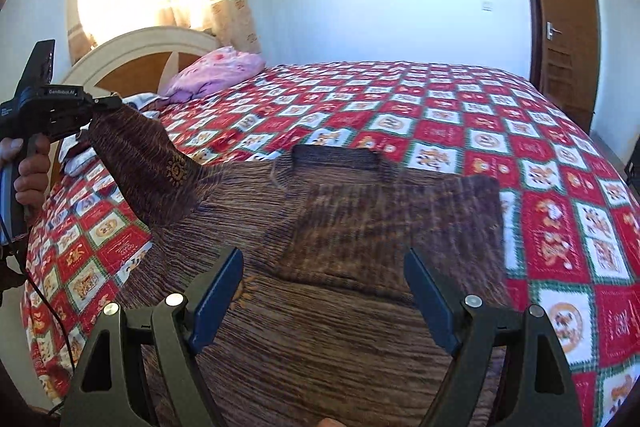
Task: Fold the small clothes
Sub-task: 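Lift the sleeve with the left tool and fold it across the body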
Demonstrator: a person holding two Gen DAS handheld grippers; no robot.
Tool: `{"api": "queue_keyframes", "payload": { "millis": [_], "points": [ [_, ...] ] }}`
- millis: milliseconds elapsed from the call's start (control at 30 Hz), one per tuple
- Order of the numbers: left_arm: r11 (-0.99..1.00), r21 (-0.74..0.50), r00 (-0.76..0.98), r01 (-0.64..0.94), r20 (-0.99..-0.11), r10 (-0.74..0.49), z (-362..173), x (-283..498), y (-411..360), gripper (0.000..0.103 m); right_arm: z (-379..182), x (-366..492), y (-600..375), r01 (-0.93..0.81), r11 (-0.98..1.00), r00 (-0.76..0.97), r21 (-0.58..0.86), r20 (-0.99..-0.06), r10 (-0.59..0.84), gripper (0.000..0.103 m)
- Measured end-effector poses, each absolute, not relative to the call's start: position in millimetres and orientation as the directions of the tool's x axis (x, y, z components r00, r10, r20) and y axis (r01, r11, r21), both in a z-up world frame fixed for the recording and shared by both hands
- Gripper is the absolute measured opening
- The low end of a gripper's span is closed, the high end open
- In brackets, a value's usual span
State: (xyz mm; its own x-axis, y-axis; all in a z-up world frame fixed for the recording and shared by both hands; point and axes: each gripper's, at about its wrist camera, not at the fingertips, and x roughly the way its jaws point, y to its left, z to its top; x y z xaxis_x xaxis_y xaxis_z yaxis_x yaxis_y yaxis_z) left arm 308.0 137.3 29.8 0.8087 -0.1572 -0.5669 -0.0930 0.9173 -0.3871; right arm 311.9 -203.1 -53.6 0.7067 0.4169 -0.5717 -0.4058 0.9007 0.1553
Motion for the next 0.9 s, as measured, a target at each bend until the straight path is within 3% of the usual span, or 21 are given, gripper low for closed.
{"api": "queue_keyframes", "payload": {
  "millis": [700, 900],
  "points": [
    [0.889, -0.457, 0.741, 0.044, -0.581, -0.336, 14, 352, 1, 0.008, -75, 288, -244, -0.356, 0.907, 0.712, 0.224, -0.563, 0.419, 0.083],
    [0.902, -0.427, 0.738, 0.059, -0.59, -0.327, 0, 363, -37, 0.008, -86, 290, -252, -0.339, 0.907, 0.699, 0.248, -0.579, 0.42, 0.083]
  ]
}}
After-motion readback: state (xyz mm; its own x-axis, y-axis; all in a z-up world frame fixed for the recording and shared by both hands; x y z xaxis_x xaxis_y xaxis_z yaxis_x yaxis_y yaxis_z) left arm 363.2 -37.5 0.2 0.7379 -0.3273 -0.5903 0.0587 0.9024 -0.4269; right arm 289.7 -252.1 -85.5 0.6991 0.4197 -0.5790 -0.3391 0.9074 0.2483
